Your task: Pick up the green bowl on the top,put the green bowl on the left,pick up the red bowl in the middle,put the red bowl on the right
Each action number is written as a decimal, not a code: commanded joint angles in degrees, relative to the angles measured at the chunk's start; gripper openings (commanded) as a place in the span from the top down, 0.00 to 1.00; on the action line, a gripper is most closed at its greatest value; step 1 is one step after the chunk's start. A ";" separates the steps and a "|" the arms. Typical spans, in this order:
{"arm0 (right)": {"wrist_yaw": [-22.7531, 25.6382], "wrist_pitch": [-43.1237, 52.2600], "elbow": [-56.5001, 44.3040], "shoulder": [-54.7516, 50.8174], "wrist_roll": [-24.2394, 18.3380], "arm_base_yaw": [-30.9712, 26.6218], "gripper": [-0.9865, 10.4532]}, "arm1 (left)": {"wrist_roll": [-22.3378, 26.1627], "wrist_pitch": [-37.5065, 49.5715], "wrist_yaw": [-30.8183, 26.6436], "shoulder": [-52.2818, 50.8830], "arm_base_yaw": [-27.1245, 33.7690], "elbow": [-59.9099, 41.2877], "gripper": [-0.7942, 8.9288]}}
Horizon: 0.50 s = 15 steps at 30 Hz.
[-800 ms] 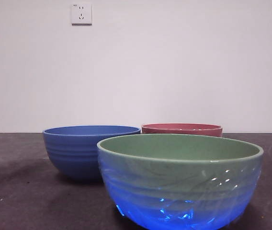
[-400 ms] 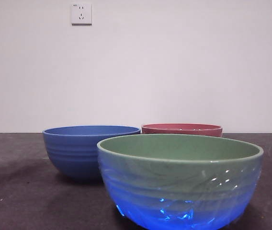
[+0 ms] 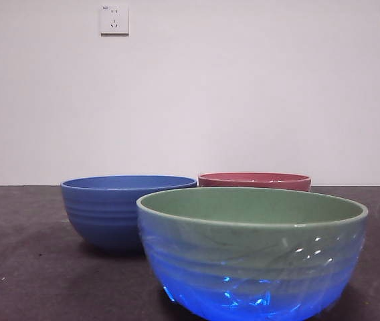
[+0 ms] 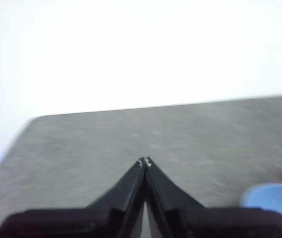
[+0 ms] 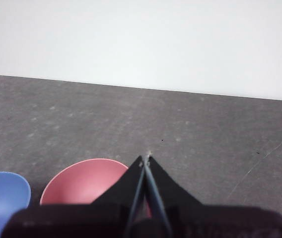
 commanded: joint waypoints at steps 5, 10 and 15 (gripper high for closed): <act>0.17 0.33 -0.35 -0.09 0.72 0.02 0.93 | -0.42 9.16 9.55 -4.42 8.26 -15.65 0.92; 0.17 0.33 -0.35 -0.09 0.72 0.02 0.93 | -0.46 11.98 11.93 -6.73 9.33 -24.52 0.92; 0.17 0.33 -0.35 -0.09 0.70 0.02 0.93 | -0.66 11.74 11.85 -8.83 9.57 -28.37 0.92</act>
